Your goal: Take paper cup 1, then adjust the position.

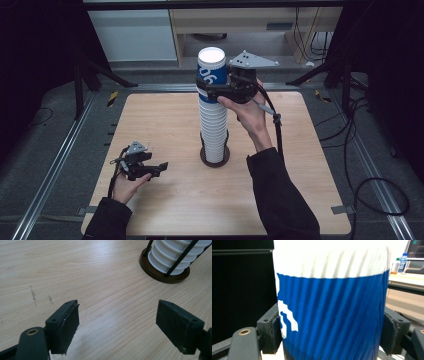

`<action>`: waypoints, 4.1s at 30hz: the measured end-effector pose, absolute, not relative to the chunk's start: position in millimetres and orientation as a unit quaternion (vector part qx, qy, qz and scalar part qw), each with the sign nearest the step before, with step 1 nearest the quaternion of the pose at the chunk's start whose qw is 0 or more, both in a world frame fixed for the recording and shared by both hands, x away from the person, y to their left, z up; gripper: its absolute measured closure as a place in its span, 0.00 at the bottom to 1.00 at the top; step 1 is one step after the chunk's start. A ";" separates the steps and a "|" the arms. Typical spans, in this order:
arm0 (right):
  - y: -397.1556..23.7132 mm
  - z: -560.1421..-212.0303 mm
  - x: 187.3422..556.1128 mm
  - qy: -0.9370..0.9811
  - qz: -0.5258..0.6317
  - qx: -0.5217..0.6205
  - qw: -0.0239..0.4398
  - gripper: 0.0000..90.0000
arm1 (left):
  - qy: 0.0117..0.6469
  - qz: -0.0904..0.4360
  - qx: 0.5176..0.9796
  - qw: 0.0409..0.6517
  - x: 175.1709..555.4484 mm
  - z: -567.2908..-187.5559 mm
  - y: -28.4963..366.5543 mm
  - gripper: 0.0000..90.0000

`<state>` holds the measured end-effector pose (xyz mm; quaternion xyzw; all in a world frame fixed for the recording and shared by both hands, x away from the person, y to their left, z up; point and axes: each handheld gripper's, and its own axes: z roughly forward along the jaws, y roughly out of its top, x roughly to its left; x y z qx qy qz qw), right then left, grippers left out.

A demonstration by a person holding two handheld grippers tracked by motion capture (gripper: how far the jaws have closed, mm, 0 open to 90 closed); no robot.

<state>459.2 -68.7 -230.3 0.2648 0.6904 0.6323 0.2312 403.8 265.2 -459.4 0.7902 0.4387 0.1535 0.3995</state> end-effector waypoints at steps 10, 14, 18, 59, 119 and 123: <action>-79.5 -206.9 453.7 0.668 0.653 0.261 0.244 0.24 | 0.440 0.153 0.789 0.401 403.6 -458.9 265.6 0.20; -84.5 -203.3 450.7 0.663 0.658 0.259 0.244 0.24 | 0.440 0.153 0.788 0.402 403.5 -458.8 265.5 0.20; -89.4 -199.6 449.1 0.657 0.666 0.258 0.242 0.24 | 0.440 0.153 0.788 0.401 403.6 -458.8 265.6 0.20; -196.2 -278.4 408.7 0.684 0.601 0.310 0.273 0.24 | 0.428 0.152 0.788 0.414 398.6 -449.4 265.1 0.22; -145.6 -410.4 381.0 0.843 0.487 0.184 0.136 0.24 | 0.324 0.092 0.831 0.442 377.1 -424.1 228.1 0.23; -139.9 -415.8 382.0 0.847 0.483 0.179 0.127 0.24 | 0.315 0.087 0.834 0.445 375.0 -423.4 223.9 0.23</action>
